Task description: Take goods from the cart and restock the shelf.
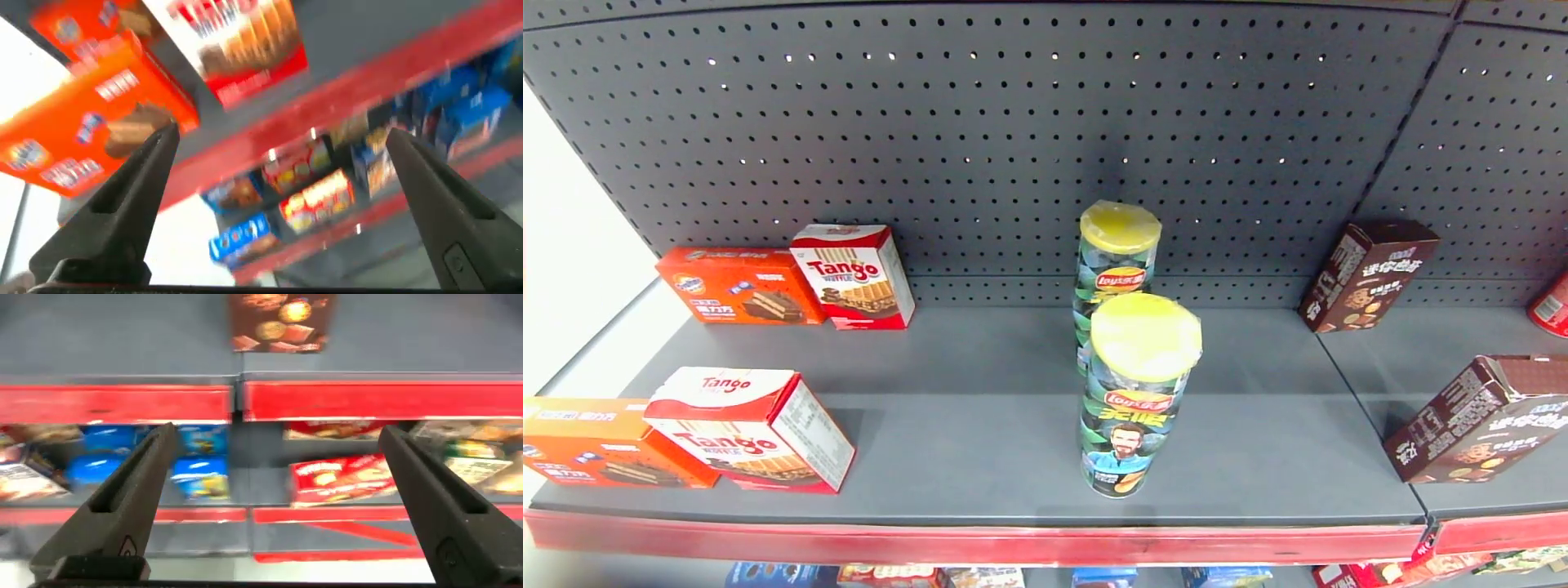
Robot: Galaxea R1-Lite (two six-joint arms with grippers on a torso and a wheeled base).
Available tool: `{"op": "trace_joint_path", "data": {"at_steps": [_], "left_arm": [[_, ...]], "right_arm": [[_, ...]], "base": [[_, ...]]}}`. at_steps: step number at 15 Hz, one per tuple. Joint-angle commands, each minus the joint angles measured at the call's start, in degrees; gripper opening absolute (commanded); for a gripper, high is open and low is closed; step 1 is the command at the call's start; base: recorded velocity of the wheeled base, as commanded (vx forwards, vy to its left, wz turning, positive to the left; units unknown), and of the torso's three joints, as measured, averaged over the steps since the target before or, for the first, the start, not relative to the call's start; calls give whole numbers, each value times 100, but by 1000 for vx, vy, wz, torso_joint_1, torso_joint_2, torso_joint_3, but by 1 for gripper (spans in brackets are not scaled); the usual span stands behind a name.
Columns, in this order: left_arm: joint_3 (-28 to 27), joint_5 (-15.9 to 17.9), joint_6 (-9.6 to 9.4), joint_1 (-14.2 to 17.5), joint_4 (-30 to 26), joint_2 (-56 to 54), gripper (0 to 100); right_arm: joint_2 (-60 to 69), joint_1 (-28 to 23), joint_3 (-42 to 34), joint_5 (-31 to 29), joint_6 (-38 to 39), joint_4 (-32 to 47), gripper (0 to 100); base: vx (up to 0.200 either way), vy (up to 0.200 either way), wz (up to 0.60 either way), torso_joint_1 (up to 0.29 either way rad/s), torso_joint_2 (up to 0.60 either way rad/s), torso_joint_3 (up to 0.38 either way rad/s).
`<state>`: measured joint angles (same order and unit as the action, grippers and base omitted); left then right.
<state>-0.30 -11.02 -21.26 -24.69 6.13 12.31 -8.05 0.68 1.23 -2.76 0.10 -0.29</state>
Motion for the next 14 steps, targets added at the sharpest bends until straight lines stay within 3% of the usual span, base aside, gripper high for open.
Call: {"op": "trace_joint_path", "data": {"at_steps": [1, 3, 5, 6, 7, 9, 10, 11, 12, 13, 14], "left_arm": [[30, -23, 184, 447, -174, 272, 100], [30, 12, 632, 1449, -209, 395, 100], [30, 56, 1124, 1555, -209, 351, 100], [30, 56, 1212, 1572, -209, 342, 100], [30, 47, 1555, 1678, -209, 254, 100], [30, -41, 1555, 2680, -218, 8, 100], [30, 267, 1555, 3409, -218, -150, 100], [30, 953, 1555, 3769, -235, -335, 100], [4, 1401, 1555, 3928, -341, -440, 100], [-189, 1867, 1484, 4191, -842, -598, 100], [-216, 1779, 1379, 4420, -938, -634, 100]], "right_arm": [[119, -112, 9, 21, 8, 12, 100], [391, -86, 9, 29, 8, 12, 100], [541, -77, 0, 100, 17, -15, 100], [541, -77, -9, 117, 25, -23, 100], [541, -86, -9, 311, 43, -32, 100], [541, -77, 9, 812, 61, 3, 100], [523, -77, 9, 926, 96, 3, 100], [532, -77, 9, 926, 105, 3, 100], [541, -86, 9, 908, 131, 3, 100], [690, -130, 9, 864, 236, 3, 100], [778, -156, 0, 715, 254, -23, 100]], "base": [[0, 0, 0, 0, 0, 0], [0, 0, 0, 0, 0, 0], [0, 0, 0, 0, 0, 0], [0, 0, 0, 0, 0, 0], [0, 0, 0, 0, 0, 0], [0, 0, 0, 0, 0, 0], [0, 0, 0, 0, 0, 0], [0, 0, 0, 0, 0, 0], [0, 0, 0, 0, 0, 0], [0, 0, 0, 0, 0, 0], [0, 0, 0, 0, 0, 0]]}}
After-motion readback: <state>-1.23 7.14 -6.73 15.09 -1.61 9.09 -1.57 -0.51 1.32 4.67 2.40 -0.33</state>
